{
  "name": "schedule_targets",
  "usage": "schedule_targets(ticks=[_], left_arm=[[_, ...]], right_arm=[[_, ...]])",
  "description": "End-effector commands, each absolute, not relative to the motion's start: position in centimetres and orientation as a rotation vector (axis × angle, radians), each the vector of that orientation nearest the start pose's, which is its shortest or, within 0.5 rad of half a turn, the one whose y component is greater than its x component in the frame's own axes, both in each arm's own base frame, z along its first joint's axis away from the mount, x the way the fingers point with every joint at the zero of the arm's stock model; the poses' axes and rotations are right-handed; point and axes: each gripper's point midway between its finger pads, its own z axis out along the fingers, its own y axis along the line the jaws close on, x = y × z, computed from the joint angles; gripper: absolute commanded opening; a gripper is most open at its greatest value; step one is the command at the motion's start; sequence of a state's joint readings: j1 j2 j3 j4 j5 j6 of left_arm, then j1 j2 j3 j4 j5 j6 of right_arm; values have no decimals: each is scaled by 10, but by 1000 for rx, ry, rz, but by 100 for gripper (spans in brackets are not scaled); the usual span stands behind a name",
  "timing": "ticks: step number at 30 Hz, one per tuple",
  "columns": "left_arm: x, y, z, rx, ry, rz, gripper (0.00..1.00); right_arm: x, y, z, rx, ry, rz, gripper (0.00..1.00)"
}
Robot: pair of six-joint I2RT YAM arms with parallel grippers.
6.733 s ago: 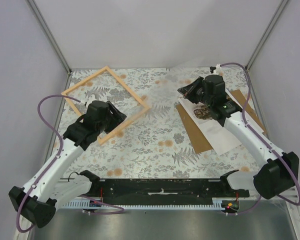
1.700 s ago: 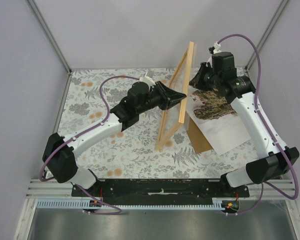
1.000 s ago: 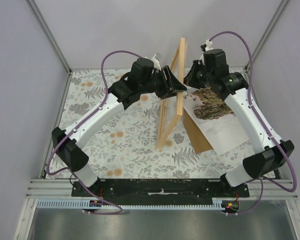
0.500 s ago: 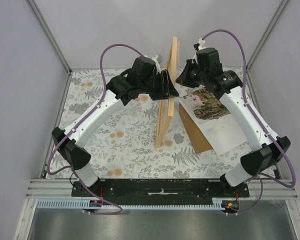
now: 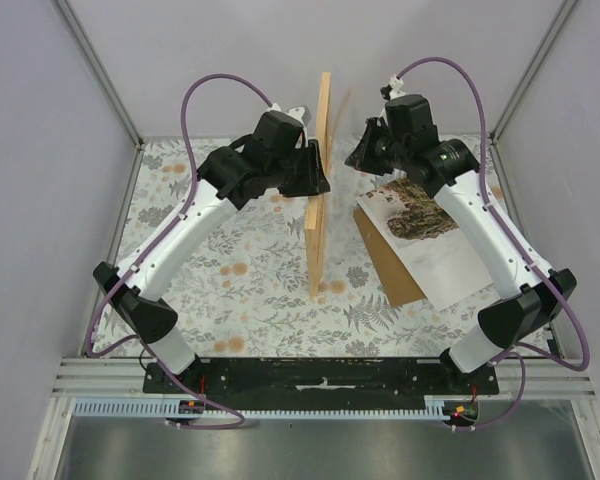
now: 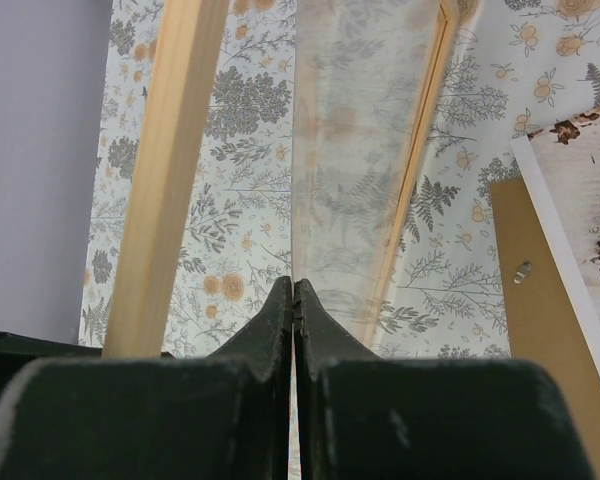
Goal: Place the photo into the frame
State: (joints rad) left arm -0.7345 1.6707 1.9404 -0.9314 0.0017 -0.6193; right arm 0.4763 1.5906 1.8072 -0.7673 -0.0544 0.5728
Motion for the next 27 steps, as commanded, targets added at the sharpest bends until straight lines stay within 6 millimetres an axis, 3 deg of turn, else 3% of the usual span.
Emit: schedule_targets(ticks=[1,3,6,10,17,27], left_arm=[[310,-267,297,205,2399,-415,45],[310,-256,293,199,2409,-368,44],[310,-239,287,180,2416,-294,35],[309,-214,281,134,2422,-232,4],[318,-199,315,4,2272,-379,2],[317,-201,367,-172,2012,-814,2]], right_arm=[[382,234,362,65,2103,689,0],[381,231,364,64,2100,681,0],[378,227,369,57,2094,664,0],[371,220,379,45,2078,641,0],[362,185,415,68,2008,485,0],[333,121,481,132,1857,288,0]])
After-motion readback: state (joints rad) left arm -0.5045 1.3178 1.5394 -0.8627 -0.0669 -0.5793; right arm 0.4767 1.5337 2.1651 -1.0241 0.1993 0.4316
